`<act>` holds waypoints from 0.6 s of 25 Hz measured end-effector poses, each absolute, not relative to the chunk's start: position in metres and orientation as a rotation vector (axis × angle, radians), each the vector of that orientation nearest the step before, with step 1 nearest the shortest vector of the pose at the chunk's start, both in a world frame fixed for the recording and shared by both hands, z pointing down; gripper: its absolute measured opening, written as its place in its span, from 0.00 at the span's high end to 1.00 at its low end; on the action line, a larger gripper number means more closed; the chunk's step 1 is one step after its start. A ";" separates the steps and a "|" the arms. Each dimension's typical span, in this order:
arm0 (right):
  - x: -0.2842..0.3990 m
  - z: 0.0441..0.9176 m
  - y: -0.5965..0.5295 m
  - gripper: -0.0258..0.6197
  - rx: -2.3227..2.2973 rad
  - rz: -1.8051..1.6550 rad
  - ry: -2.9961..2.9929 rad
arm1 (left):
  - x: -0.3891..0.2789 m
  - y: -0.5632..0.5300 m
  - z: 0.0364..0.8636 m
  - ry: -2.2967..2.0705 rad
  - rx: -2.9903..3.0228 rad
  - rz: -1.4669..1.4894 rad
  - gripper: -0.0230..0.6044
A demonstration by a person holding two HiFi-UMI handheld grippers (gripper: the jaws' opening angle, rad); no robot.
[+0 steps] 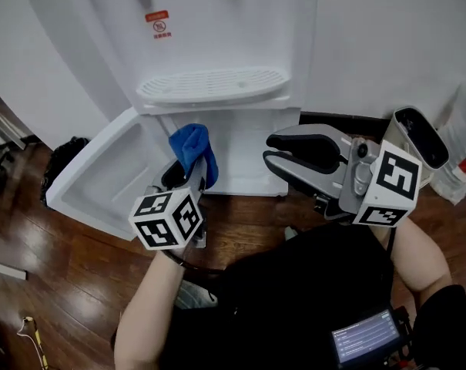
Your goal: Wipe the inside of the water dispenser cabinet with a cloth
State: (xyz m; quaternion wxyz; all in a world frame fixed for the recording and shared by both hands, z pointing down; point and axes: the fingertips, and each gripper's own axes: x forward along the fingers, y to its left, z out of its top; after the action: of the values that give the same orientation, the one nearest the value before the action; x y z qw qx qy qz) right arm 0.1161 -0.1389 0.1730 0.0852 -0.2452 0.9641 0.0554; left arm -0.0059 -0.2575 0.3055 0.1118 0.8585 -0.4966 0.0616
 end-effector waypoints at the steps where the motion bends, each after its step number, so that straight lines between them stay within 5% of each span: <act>1: 0.126 0.172 -0.138 0.85 -0.775 0.182 2.841 | 0.001 -0.276 0.315 -1.522 2.491 0.210 0.76; 15: 0.091 0.249 -0.093 0.87 -0.332 -0.001 3.103 | 0.043 -0.431 0.334 -1.997 2.203 0.131 0.76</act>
State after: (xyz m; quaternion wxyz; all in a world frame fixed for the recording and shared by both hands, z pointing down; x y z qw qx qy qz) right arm 0.0909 -0.0926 0.2487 0.0105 -0.1063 0.9943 -0.0004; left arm 0.0432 -0.4306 0.3340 0.0827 0.7376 -0.6687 0.0439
